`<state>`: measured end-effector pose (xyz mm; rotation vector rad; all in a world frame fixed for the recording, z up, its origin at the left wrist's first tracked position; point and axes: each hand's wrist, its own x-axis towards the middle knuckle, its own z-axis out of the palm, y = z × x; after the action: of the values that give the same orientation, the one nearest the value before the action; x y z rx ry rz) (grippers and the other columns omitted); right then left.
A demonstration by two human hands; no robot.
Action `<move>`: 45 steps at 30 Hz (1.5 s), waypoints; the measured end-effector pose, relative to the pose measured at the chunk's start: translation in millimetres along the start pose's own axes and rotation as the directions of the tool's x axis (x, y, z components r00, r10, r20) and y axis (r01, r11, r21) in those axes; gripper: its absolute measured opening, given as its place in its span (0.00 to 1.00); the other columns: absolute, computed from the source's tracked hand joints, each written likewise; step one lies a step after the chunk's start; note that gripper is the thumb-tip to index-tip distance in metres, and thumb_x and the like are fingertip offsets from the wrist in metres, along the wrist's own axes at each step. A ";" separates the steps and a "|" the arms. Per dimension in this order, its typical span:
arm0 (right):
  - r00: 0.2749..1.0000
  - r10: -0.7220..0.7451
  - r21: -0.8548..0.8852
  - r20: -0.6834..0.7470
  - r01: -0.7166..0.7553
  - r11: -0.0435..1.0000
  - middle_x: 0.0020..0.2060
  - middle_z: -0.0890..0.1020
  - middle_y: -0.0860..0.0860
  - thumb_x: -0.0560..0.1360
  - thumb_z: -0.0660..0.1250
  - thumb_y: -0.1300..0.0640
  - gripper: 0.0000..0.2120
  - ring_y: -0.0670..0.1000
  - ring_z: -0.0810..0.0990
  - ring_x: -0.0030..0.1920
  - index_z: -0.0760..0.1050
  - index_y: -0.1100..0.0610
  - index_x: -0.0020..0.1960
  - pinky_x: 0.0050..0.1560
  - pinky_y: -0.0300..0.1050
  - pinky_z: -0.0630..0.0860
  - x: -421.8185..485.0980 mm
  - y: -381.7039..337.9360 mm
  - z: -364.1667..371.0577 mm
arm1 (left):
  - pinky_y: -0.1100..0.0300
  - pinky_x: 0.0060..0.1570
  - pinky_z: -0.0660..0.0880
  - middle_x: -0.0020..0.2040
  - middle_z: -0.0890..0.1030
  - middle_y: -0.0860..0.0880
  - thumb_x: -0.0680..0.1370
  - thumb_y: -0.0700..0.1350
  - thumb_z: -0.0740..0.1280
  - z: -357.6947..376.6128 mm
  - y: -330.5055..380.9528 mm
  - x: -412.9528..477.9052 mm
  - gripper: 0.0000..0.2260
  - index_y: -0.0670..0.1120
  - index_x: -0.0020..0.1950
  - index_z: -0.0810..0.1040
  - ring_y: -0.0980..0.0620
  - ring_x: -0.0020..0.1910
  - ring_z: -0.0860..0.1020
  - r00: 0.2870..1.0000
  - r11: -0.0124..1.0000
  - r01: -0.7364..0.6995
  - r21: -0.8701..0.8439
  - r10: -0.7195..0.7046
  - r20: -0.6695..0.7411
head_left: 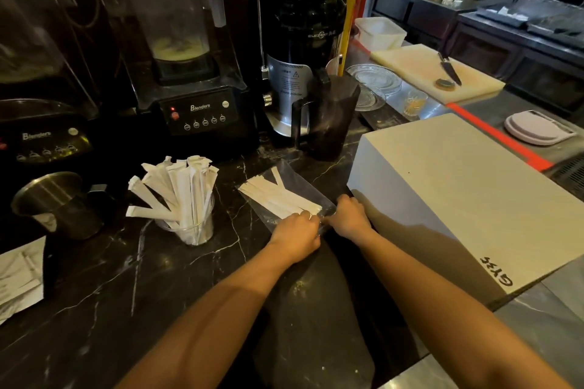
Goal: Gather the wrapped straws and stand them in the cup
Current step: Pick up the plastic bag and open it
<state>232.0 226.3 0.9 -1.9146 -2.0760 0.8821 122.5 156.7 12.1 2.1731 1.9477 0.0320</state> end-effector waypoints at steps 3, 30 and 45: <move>0.999 0.028 0.079 0.026 -0.030 0.996 0.49 0.78 0.60 0.70 0.69 0.56 0.15 0.57 0.78 0.48 0.74 0.63 0.52 0.48 0.49 0.79 3.8 -1.3 -1.1 | 0.47 0.50 0.73 0.58 0.75 0.36 0.77 0.42 0.57 -0.9 3.4 -0.2 0.14 0.38 0.61 0.69 0.37 0.54 0.75 1.000 0.999 -0.016 0.028 0.015 0.007; 0.945 -0.271 0.799 0.183 0.018 0.601 0.38 0.78 0.53 0.73 0.66 0.51 0.17 0.48 0.78 0.35 0.62 0.55 0.55 0.34 0.40 0.76 -88.7 -91.9 -21.9 | 0.68 0.24 0.68 0.26 0.71 0.53 0.79 0.43 0.57 -74.3 -52.7 -74.4 0.14 0.50 0.33 0.71 0.61 0.22 0.71 0.978 0.438 -0.060 -0.897 -0.153 -0.140; 0.734 -0.611 0.664 0.298 0.300 0.685 0.32 0.81 0.49 0.72 0.67 0.54 0.05 0.47 0.77 0.34 0.76 0.56 0.41 0.35 0.38 0.72 -125.8 -126.6 -55.2 | 0.66 0.28 0.71 0.26 0.77 0.50 0.75 0.49 0.62 -114.0 -60.5 -103.4 0.13 0.49 0.32 0.77 0.52 0.29 0.75 0.991 0.227 -0.105 -0.968 -0.052 -0.120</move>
<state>172.2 123.5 145.0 -0.8038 -2.0332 1.7441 32.2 77.9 126.0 1.2534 1.2201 1.1327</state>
